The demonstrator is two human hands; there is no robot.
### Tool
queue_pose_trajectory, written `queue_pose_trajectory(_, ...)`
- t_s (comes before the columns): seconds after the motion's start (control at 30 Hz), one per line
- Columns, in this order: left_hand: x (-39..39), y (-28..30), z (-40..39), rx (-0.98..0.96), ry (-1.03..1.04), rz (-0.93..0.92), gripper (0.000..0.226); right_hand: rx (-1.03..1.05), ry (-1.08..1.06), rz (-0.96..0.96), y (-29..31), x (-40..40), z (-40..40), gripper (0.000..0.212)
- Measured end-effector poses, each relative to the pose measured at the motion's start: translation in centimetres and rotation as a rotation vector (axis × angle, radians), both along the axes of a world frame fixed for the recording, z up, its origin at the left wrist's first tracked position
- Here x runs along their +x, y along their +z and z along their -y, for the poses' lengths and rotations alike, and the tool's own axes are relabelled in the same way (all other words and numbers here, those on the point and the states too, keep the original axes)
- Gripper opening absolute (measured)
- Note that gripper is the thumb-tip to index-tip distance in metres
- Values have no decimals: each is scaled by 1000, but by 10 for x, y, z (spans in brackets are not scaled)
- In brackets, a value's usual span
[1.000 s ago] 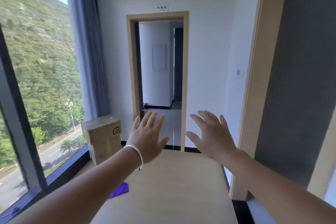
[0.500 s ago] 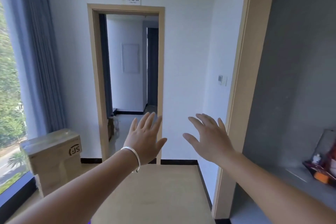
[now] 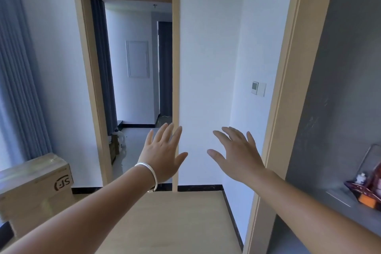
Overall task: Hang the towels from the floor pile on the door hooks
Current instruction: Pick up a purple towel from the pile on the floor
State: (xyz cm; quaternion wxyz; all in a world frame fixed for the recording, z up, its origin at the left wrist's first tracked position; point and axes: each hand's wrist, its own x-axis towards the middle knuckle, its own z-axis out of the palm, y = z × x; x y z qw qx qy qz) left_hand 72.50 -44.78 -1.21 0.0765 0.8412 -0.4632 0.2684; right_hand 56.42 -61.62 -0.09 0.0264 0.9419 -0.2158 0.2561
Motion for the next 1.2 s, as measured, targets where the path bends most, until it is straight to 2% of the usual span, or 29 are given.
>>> queue_pose_trajectory(0.63,217,3,212,-7,136,39,72,-2,110,22,-7,238,238,60)
queue_pose_trajectory(1.03,332,-14,314,50,147,-20,72,12,119,-28,-27,347,342,61)
queue_pose_trajectory(1.2,413,-19,371,23,122,-36,72,-28,102,-58,-29,429,392,62)
